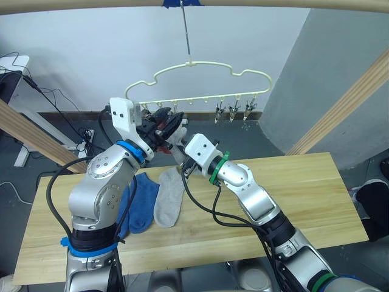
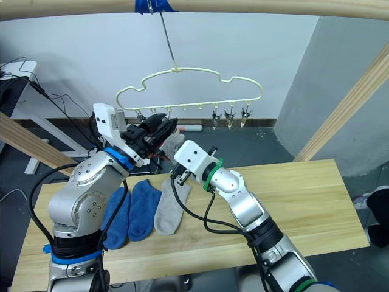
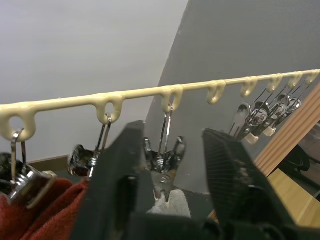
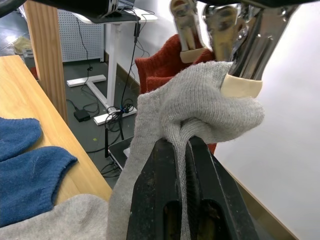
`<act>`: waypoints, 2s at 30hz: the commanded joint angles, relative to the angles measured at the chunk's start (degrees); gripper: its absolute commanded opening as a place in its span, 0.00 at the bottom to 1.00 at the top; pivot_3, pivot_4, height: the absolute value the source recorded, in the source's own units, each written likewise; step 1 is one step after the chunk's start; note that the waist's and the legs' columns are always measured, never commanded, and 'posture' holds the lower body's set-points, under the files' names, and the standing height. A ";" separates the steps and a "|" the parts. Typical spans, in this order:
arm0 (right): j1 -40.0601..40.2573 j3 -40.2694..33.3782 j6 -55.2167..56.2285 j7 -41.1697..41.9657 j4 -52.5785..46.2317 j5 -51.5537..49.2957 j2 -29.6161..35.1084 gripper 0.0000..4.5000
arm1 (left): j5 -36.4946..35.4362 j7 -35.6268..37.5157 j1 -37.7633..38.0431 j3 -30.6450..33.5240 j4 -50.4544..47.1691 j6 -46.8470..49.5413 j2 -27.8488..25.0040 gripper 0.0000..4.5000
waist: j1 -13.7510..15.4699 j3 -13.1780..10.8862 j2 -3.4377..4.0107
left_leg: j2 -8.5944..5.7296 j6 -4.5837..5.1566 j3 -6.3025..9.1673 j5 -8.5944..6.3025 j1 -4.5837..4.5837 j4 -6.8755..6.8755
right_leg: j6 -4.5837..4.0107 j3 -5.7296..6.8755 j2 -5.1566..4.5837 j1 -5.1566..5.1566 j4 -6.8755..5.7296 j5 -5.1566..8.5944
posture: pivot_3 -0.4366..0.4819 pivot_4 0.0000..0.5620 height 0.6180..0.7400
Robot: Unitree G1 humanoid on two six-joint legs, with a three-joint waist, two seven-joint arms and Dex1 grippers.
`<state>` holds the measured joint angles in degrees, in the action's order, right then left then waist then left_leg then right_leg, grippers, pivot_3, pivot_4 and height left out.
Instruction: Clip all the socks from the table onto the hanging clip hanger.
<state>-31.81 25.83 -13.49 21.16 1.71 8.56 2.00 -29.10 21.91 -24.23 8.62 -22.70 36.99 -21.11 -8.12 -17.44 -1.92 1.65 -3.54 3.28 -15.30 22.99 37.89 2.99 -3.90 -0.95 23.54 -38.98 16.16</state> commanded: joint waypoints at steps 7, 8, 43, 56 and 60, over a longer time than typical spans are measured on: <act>0.26 -1.05 -1.55 1.36 -1.30 -1.83 -1.69 0.18 | 0.92 0.21 2.45 -0.48 -4.08 -1.48 -2.12 0.62 | 0.01 0.00 0.00 | 0.01 0.00 0.04 0.00 0.00 -0.01 | 0.00 -0.01 0.00 0.02 0.00 0.00 | 0.26 0.52 1.00; 0.29 -0.77 -2.11 1.58 -1.44 -1.32 -1.26 0.25 | 1.11 0.23 2.72 -0.59 -4.25 -1.57 -2.21 0.62 | 0.02 0.00 0.00 | 0.01 0.00 0.05 0.00 0.00 -0.01 | 0.00 -0.01 -0.01 0.02 0.00 0.00 | 0.26 0.52 1.00; 10.84 -18.04 -25.67 1.32 -38.89 -12.66 8.69 0.41 | -5.09 31.99 14.24 1.54 -6.57 -14.89 -20.97 0.62 | 0.10 0.01 0.00 | 0.01 0.00 -0.03 0.00 0.01 -0.05 | 0.00 -0.07 -0.02 0.08 0.01 0.01 | 0.26 0.49 1.00; 6.54 -17.87 -28.25 -5.38 -32.65 -12.41 5.03 0.41 | -2.66 29.37 13.63 -1.30 -6.42 -17.49 -18.34 0.62 | 0.02 0.01 0.00 | 0.00 0.00 -0.08 0.00 0.00 -0.04 | 0.00 -0.07 -0.01 0.08 -0.03 0.00 | 0.26 0.46 1.00; 4.68 -18.08 -28.40 -6.64 -30.07 -12.66 3.72 0.41 | -2.09 29.40 13.07 -2.08 -6.07 -17.97 -18.09 0.62 | 0.04 0.01 0.00 | 0.00 0.00 -0.08 0.00 0.01 -0.04 | -0.01 -0.05 -0.01 0.08 -0.02 0.00 | 0.26 0.46 1.00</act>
<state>-26.22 8.08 -42.14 15.32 -27.57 -3.68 6.17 -31.27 51.40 -10.64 6.52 -27.40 20.46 -39.46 -8.08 -17.43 -1.91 1.66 -3.54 3.20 -15.30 23.00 37.85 2.98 -3.96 -0.97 23.62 -39.01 16.16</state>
